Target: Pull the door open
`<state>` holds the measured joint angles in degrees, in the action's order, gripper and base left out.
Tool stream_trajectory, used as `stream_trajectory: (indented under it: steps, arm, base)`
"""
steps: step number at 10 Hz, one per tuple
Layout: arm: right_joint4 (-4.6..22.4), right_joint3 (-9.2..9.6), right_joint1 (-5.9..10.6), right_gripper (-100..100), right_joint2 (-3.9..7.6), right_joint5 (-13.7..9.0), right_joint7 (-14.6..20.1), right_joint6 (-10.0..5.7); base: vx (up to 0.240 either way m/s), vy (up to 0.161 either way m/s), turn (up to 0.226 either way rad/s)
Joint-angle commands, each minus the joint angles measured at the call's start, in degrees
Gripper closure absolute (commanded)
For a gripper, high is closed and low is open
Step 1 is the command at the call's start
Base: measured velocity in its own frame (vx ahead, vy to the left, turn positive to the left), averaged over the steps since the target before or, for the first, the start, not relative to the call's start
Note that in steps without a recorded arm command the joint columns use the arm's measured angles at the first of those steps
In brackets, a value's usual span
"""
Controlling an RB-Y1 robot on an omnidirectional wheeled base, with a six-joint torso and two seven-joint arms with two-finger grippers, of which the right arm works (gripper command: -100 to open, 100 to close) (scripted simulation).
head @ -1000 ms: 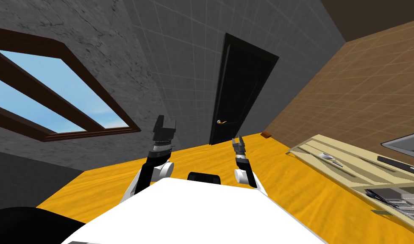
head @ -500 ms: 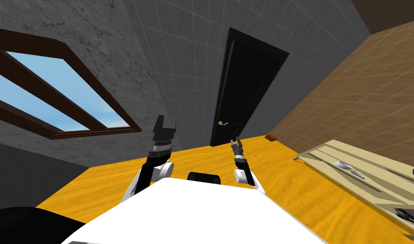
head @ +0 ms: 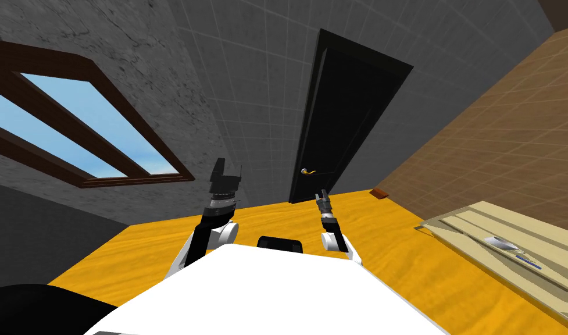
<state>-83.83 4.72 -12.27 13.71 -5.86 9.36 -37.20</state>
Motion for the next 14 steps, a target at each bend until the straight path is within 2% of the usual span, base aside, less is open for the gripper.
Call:
stream_trajectory:
  steps: [1,11,12,13,14]
  arm:
    - [2.0,0.28,0.99,-100,0.68,-0.3,0.0,0.05]
    - [14.4,2.22,6.03,-100,4.18,-1.7,0.1,-1.01]
    - [16.6,2.56,6.92,-100,4.78,-2.0,0.1,-1.2]
    - [16.6,2.56,6.92,-100,4.78,-2.0,0.1,-1.2]
    - [17.7,2.73,7.36,-100,5.08,-2.1,0.1,-1.29]
  base:
    - [0.091,-0.041,0.075]
    - [0.089,-0.044,0.074]
    - [0.109,-0.048,0.099]
    - [0.091,-0.048,0.065]
    - [0.063,-0.053,0.04]
